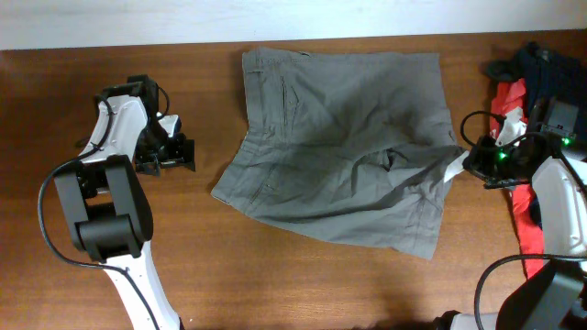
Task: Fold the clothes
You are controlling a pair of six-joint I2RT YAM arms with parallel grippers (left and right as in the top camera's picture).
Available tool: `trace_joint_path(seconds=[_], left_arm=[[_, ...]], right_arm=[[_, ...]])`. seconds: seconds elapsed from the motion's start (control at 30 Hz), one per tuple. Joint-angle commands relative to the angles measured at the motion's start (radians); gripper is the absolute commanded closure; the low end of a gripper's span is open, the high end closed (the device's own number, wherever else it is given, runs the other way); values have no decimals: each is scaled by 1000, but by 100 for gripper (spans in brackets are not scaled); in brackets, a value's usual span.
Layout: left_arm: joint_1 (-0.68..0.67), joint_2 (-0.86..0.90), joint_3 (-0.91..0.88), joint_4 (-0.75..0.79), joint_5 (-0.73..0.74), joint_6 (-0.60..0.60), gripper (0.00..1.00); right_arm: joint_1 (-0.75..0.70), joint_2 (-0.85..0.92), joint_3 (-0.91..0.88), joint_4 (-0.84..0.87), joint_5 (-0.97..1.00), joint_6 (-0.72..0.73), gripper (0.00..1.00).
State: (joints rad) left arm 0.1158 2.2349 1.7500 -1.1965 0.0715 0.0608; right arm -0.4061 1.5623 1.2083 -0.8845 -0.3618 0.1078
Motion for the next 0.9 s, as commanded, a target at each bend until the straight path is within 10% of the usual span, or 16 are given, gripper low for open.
trace_joint_path(seconds=[0.0, 0.13, 0.37, 0.77, 0.87], left_arm=[[7, 9, -3, 0, 7, 16, 17], [7, 9, -3, 0, 8, 16, 17], [7, 9, -3, 3, 7, 16, 17], [7, 9, 0, 15, 11, 16, 16], [7, 9, 1, 21, 11, 15, 16]], right_arm=[[-6, -20, 21, 10, -31, -48, 96], [-7, -17, 21, 25, -19, -47, 59], [-6, 10, 17, -55, 29, 17, 48], [-6, 127, -75, -55, 23, 32, 45], [-6, 144, -105, 10, -69, 24, 60]])
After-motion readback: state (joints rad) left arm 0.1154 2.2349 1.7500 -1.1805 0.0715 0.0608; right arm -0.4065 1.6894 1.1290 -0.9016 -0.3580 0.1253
